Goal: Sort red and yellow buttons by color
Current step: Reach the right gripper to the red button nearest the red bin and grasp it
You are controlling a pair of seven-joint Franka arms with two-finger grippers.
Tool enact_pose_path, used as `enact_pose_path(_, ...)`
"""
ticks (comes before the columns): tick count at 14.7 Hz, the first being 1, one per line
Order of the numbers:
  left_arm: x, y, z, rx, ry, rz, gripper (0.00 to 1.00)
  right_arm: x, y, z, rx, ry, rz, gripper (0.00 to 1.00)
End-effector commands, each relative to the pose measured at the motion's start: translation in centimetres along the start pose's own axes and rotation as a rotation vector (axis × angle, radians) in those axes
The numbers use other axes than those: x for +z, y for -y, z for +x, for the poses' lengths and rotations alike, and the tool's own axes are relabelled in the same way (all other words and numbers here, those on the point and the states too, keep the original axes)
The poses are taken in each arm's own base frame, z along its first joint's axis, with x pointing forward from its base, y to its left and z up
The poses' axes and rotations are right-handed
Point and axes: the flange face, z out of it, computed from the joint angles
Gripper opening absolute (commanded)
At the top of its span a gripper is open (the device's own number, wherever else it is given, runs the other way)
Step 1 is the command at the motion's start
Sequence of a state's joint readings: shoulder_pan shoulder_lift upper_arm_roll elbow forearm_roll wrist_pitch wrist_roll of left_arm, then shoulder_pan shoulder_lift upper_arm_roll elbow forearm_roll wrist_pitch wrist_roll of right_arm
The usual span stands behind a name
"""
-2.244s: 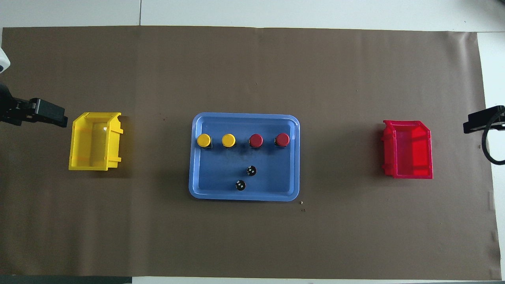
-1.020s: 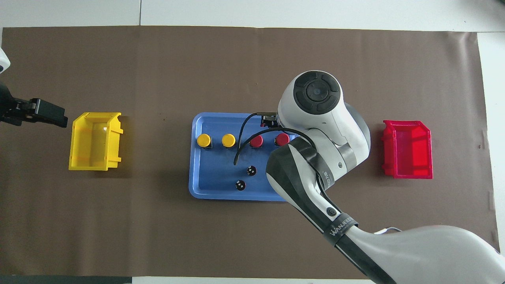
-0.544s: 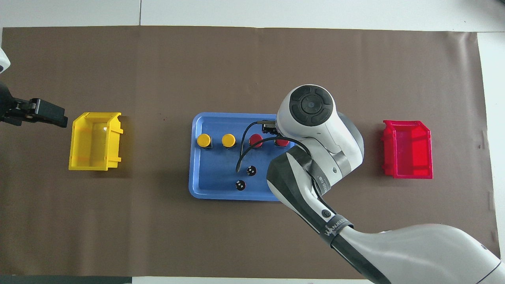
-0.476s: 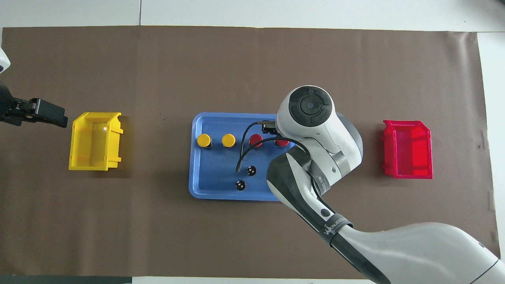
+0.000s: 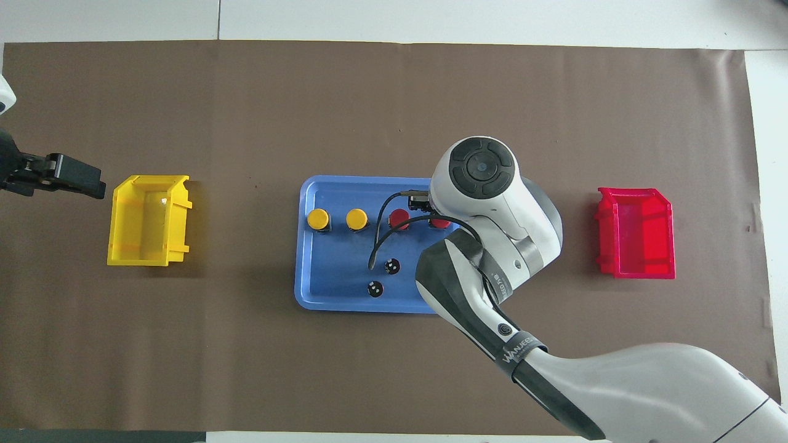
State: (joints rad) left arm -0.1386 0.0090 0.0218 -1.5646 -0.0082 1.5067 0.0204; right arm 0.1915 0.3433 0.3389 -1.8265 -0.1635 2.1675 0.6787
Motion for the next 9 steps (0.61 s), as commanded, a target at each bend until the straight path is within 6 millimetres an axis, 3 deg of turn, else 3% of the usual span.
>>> enact_pose_path(1, -0.2, 0.1, -0.9, 0.003, 0.008, -0.008, 1.00, 0.5, 0.8, -1.0, -0.022, -0.017, -0.008, 0.74)
enact_pose_path(5, 0.1, 1.3, -0.9, -0.025, 0.009, -0.010, 1.00, 1.0, 0.8, -1.5, -0.026, -0.008, -0.016, 0.71)
enact_pose_path(7, 0.0, 1.3, -1.1, -0.023, 0.009, -0.010, 1.00, 1.1, 0.7, -1.6, -0.033, -0.005, -0.018, 0.62)
enact_pose_path(9, 0.3, 1.0, -1.2, -0.014, 0.016, -0.008, 1.00, 1.2, 0.4, -1.3, -0.030, -0.005, -0.018, 0.45)
